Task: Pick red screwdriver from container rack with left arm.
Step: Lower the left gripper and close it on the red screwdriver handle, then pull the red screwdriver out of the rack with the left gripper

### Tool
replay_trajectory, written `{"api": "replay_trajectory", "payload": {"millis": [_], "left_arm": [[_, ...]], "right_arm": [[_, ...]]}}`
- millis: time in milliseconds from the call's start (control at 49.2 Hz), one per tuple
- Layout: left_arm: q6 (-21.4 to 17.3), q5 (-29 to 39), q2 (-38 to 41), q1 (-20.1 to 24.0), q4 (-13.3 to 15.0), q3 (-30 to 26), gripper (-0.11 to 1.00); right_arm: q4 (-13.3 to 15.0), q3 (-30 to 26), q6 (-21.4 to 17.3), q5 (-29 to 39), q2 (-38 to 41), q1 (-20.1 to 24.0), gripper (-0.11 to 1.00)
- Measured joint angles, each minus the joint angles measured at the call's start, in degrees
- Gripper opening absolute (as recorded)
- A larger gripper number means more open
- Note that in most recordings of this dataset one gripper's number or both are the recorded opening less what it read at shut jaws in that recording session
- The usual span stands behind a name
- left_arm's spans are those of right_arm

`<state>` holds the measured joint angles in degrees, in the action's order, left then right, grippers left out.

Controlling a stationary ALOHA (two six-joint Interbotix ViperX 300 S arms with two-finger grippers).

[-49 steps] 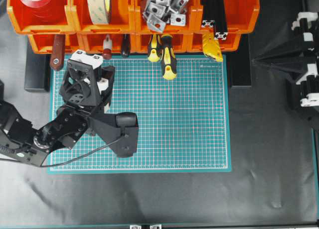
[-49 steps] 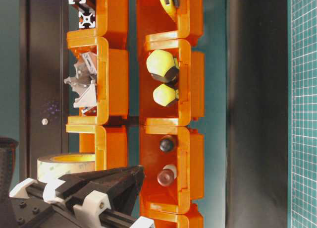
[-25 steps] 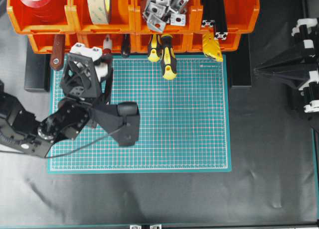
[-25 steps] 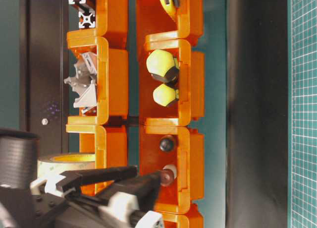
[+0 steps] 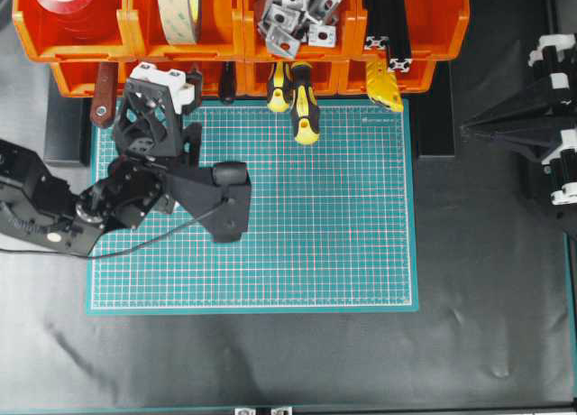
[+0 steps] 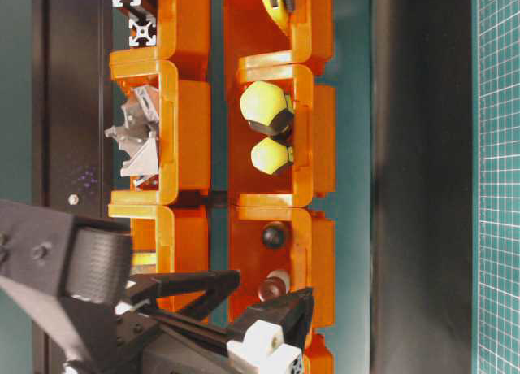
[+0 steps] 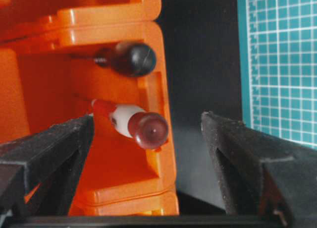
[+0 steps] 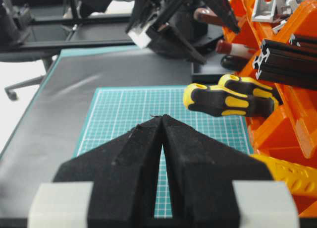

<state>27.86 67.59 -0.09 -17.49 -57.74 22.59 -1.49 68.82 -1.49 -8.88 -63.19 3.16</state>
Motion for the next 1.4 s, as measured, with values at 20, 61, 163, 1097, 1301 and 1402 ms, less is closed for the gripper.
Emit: {"api": "replay_trajectory", "payload": {"millis": [20, 61, 163, 1097, 1301, 1402], "left_arm": [[-0.09, 0.00, 0.00, 0.26, 0.00, 0.09, 0.86], [-0.09, -0.35, 0.00, 0.70, 0.00, 0.18, 0.86], [-0.09, -0.97, -0.09, 1.49, 0.00, 0.44, 0.86], [-0.62, -0.53, -0.18, 0.00, 0.00, -0.53, 0.30], [-0.62, 0.70, -1.23, -2.72, 0.00, -3.16, 0.28], [-0.62, 2.72, -2.46, -5.19, 0.00, -5.19, 0.26]], "right_arm": [[0.00, 0.00, 0.09, -0.09, -0.09, -0.09, 0.00], [0.00, 0.18, 0.09, 0.00, -0.09, -0.09, 0.00], [0.00, 0.18, 0.09, 0.00, -0.18, -0.09, 0.00], [0.00, 0.88, -0.18, -0.09, -0.97, -0.09, 0.00], [0.00, 0.97, -0.26, 0.00, -0.97, -0.09, 0.00], [0.00, 0.88, -0.35, -0.09, -1.05, 0.00, 0.00]]}}
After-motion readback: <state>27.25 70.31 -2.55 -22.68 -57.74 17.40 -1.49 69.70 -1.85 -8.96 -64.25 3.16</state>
